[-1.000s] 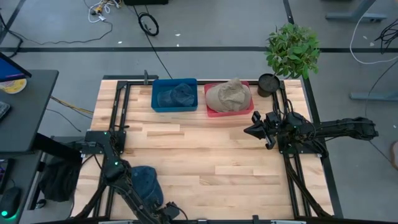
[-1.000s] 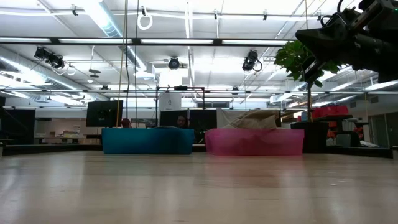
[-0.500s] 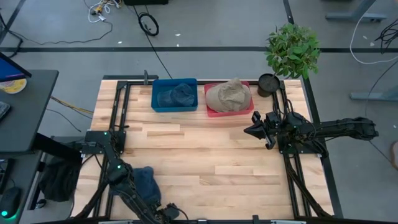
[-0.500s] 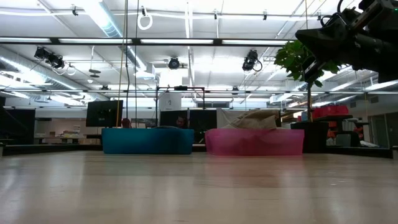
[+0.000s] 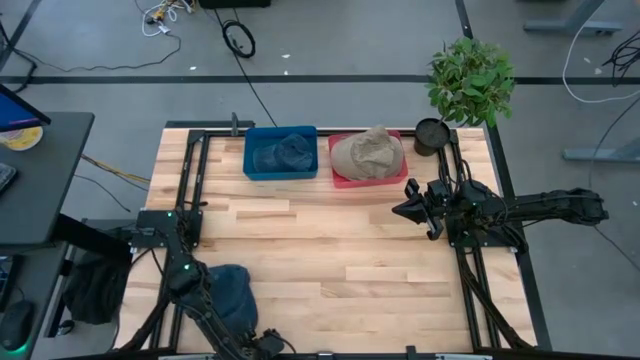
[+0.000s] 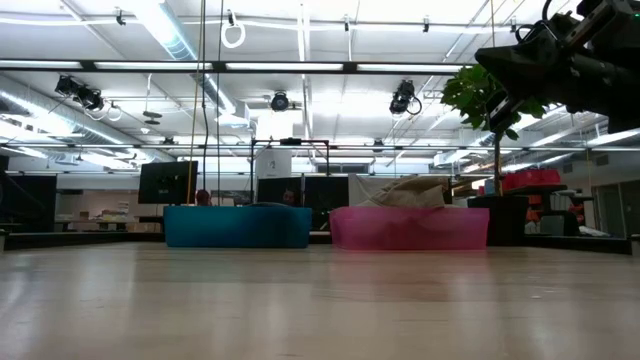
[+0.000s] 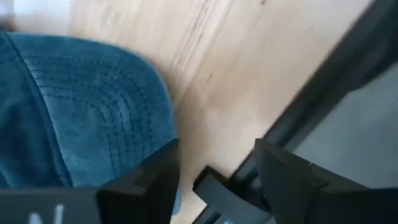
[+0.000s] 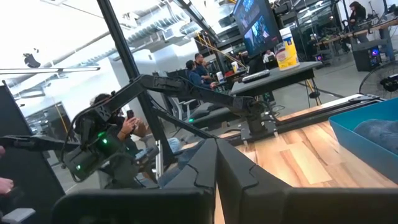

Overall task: Pick & Place hat
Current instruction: Put the blue cap into the blue bin

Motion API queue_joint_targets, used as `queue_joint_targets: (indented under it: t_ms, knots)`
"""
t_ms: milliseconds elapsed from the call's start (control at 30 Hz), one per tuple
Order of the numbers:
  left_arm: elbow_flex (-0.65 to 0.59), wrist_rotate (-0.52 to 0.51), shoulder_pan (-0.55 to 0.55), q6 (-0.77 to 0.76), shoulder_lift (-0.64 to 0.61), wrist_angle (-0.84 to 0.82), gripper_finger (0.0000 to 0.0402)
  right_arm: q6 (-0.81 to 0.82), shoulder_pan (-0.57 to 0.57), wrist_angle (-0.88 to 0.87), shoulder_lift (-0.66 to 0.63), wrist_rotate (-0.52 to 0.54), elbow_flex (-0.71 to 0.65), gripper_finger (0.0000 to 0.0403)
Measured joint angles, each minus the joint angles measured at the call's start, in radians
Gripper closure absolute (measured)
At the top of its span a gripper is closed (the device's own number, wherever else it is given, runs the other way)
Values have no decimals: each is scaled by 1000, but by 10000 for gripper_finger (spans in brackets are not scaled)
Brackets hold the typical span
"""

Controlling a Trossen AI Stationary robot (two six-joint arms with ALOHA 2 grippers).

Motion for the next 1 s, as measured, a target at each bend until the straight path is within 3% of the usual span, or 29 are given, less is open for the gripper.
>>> queue_joint_targets:
  t_ms: [433,667,867,1000]
  knots:
    - [0,-43,-11,28,-34,0,211,0,0,0,0,0,0,392]
    - [0,-121,-13,44,-47,0,190,0,0,0,0,0,0,392]
    - [0,-188,-48,-224,-110,58,185,0,0,0,0,0,0,392]
    - [1,-351,-102,-506,-128,264,193,0,0,0,0,0,0,392]
